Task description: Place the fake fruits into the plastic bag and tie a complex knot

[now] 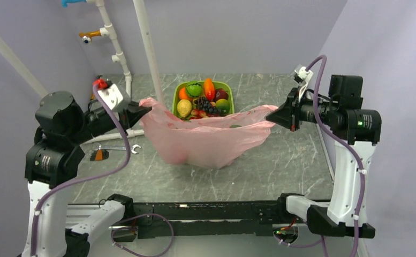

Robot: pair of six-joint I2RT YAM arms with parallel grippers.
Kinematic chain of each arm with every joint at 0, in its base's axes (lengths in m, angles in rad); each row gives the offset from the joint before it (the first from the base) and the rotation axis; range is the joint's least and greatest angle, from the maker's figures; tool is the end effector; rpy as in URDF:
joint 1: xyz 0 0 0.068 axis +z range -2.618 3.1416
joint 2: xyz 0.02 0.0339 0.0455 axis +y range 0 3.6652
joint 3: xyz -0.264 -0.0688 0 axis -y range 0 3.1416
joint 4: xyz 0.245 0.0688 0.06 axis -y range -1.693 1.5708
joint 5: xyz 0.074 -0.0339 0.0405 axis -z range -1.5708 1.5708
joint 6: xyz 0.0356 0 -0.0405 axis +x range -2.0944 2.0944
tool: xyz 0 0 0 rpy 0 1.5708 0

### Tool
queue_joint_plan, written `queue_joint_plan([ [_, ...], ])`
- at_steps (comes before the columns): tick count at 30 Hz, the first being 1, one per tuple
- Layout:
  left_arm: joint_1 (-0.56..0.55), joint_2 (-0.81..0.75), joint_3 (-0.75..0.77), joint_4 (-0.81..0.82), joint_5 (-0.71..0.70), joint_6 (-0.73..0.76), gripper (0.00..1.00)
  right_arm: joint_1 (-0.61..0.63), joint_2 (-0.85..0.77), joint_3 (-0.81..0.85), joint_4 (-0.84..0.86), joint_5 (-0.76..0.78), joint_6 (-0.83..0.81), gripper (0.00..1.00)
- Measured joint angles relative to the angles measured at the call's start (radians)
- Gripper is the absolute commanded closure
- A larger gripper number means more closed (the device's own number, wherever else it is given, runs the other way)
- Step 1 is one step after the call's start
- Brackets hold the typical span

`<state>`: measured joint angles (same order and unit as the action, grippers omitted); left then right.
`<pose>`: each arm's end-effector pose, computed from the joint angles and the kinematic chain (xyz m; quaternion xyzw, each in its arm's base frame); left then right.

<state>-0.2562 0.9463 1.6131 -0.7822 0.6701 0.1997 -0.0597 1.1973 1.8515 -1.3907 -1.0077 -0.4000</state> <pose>0.1127 -0.0524 0.5146 0.3724 0.6375 -0.2632 0.6210 0.1520 0.0211 0.4935 -0.3284 0.7560 0.3490 0.4460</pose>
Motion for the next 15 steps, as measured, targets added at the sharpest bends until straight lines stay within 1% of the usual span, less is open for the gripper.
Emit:
queue_joint_plan([
  [2, 0.000, -0.030, -0.003, -0.042, 0.013, 0.076, 1.00, 0.000, -0.031, -0.053, 0.019, 0.032, 0.011, 1.00],
  [5, 0.000, -0.034, -0.080, -0.074, -0.004, 0.129, 1.00, 0.002, -0.055, -0.148, 0.069, 0.063, 0.038, 1.00],
  [7, 0.001, -0.002, -0.117, -0.103, -0.021, 0.135, 1.00, 0.005, -0.044, -0.182, 0.093, 0.073, 0.048, 1.00],
  [10, 0.001, 0.074, -0.130, -0.126, -0.046, 0.134, 1.00, 0.013, 0.007, -0.197, 0.161, 0.080, 0.075, 1.00],
  [11, 0.002, 0.098, -0.132, -0.127, -0.056, 0.131, 0.86, 0.021, 0.020, -0.197, 0.190, 0.080, 0.089, 1.00],
  [13, 0.005, 0.134, -0.130, -0.129, -0.070, 0.129, 0.52, 0.037, 0.030, -0.197, 0.243, 0.078, 0.113, 1.00],
  [14, 0.008, 0.154, -0.119, -0.137, -0.069, 0.124, 0.38, 0.049, 0.030, -0.197, 0.264, 0.074, 0.122, 1.00],
  [15, 0.010, 0.169, -0.101, -0.144, -0.061, 0.130, 0.28, 0.069, 0.030, -0.196, 0.290, 0.070, 0.136, 1.00],
])
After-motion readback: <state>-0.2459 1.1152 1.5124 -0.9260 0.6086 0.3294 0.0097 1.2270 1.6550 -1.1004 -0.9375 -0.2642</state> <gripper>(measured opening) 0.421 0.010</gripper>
